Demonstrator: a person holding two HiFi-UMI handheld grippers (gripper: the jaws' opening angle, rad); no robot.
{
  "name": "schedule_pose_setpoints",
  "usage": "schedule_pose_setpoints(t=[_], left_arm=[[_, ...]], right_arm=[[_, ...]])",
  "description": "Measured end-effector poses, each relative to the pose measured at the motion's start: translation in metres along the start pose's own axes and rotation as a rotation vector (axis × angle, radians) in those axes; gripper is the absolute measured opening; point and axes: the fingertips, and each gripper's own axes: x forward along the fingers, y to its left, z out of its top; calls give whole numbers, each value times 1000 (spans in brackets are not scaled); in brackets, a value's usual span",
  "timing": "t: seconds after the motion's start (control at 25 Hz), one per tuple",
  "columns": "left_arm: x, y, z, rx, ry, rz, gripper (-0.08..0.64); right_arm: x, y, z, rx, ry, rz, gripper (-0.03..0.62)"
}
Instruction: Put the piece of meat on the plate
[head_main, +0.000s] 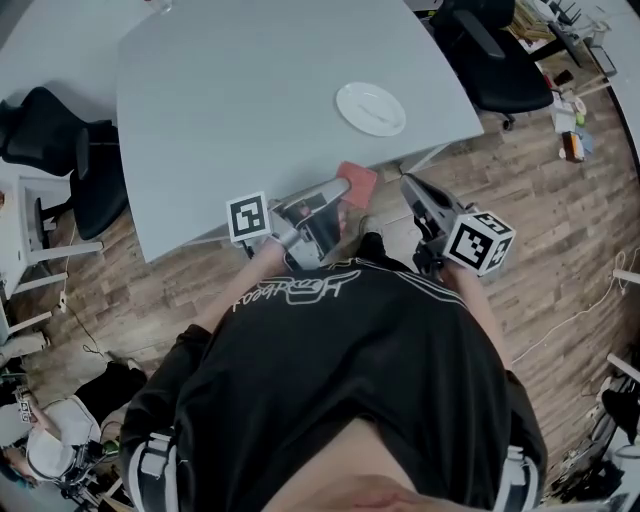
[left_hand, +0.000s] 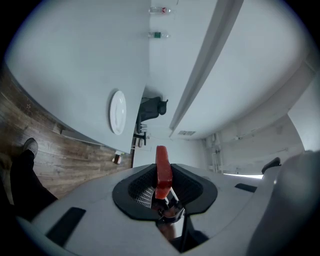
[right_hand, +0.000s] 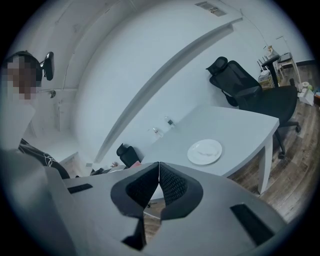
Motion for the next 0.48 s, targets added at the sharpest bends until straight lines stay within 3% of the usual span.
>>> schedule_pose_setpoints(t=[0.48], left_arm=[[60,33,39,-13,-19,77,91]], right_arm=[[30,-60,35,41,66,14,9]])
